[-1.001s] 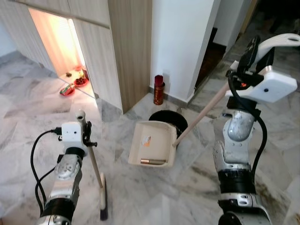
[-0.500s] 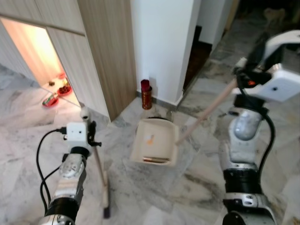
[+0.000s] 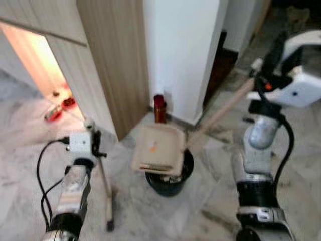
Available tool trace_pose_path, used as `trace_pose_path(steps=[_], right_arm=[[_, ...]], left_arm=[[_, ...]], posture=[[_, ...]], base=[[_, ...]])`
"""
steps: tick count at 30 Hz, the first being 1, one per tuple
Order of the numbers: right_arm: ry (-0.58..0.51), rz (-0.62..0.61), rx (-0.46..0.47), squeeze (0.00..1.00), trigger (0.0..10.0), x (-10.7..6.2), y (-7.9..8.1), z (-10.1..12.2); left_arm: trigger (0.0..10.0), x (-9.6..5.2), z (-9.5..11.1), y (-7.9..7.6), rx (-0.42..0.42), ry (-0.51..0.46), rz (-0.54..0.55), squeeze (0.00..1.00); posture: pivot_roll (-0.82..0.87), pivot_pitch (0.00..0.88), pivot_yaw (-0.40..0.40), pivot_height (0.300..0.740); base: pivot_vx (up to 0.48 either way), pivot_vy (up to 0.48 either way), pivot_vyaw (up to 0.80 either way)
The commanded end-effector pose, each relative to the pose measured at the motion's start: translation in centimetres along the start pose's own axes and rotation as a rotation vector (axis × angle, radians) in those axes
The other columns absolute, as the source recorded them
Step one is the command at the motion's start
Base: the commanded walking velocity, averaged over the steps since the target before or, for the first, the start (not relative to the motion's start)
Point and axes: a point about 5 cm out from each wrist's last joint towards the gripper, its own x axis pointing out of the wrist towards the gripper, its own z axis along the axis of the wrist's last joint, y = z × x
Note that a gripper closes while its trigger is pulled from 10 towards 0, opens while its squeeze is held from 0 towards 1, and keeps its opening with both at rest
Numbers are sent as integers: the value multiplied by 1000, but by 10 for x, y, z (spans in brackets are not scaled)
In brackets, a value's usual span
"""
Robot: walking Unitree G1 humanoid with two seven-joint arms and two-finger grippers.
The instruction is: Sweep floor
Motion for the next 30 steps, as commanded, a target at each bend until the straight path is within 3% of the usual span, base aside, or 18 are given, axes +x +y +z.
trace_pose_path(steps=[1,7,15,19,30], right_arm=[[-77,12,58,0,10000,8,13,16],[-75,14,63,0,10000,8,13,16],[-70,35,64,0,10000,9,16,17],[-47,169,82,0,10000,5,34,15],[-50,313,121,0,10000,1,49,19]], left_arm=[[10000,3,11,9,24,-54,21,0],[10000,3,11,9,26,-56,25,0],[10000,2,11,9,17,-63,25,0],[10000,2,11,8,18,-62,24,0],[10000,2,11,8,14,-63,21,0]], posture=[[142,0,8,740],[142,0,7,740],[139,0,5,740],[138,0,5,740],[137,0,5,740]], base=[[480,0,0],[480,0,0],[0,0,0],[0,0,0],[0,0,0]])
